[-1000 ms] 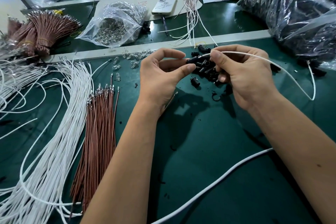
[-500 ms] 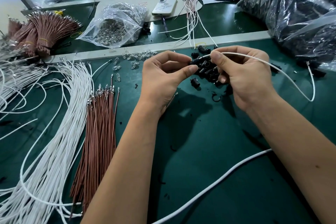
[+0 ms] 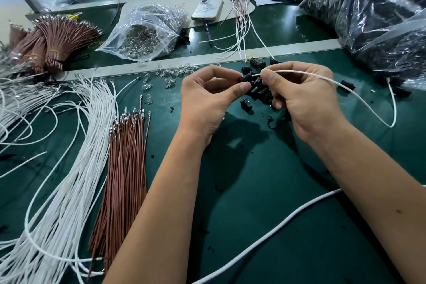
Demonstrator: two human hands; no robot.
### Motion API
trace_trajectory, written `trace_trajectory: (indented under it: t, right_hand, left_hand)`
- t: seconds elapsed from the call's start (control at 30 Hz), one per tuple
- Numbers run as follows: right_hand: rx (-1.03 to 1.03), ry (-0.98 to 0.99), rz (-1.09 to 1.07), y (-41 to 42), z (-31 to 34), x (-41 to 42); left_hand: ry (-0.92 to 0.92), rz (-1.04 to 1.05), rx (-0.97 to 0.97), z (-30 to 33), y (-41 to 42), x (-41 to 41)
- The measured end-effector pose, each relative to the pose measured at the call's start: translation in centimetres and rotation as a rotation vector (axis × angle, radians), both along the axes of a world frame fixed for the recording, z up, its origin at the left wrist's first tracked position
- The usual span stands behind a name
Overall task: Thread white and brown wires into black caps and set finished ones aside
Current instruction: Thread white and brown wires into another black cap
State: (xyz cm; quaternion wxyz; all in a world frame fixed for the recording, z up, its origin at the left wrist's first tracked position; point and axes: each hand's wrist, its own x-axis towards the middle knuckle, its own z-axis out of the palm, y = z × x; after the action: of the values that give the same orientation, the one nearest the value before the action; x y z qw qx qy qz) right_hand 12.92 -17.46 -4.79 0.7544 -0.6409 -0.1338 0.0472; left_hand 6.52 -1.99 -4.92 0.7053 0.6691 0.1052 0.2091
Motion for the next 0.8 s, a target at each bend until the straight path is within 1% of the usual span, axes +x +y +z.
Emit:
trace_trajectory:
  t: [0.07,0.17,0.33,0.43,0.57,0.63,0.73,0.8]
  right_hand:
    - [-0.034,-0.031,-0.026,-0.1,0.1,-0.1]
    - [-0.053,-0.074,-0.063,-0.1,0.2,-0.2]
    - [-0.050,-0.078,-0.033,0.2,0.1,-0.4]
    - [-0.005,-0.020,0.021,0.2,0.1,-0.2]
    - [0.090,0.147,0.135,-0.2,0.3,0.4]
    - [0.099,0.204,0.190,-0.5,0.4,0.6]
    - [0.080,0.199,0.205,-0.6,0.3,0.7]
    - [0.087,0.197,0.227,-0.5,0.2,0.6]
  left_hand:
    - [-0.012,0.008,-0.006,0.0,0.0,0.0]
    - [-0.010,0.003,0.044,0.0,-0.2,0.1]
    - [-0.005,0.010,0.086,-0.2,-0.2,0.2]
    - [-0.008,0.000,0.075,-0.1,-0.1,0.2]
    - [-0.017,-0.064,0.039,0.1,-0.2,0.0]
    - [-0.031,-0.085,0.008,0.2,-0.2,-0.1]
    - [-0.038,-0.081,0.002,0.1,-0.1,-0.1]
    - [-0.040,-0.068,0.043,0.1,0.0,-0.1]
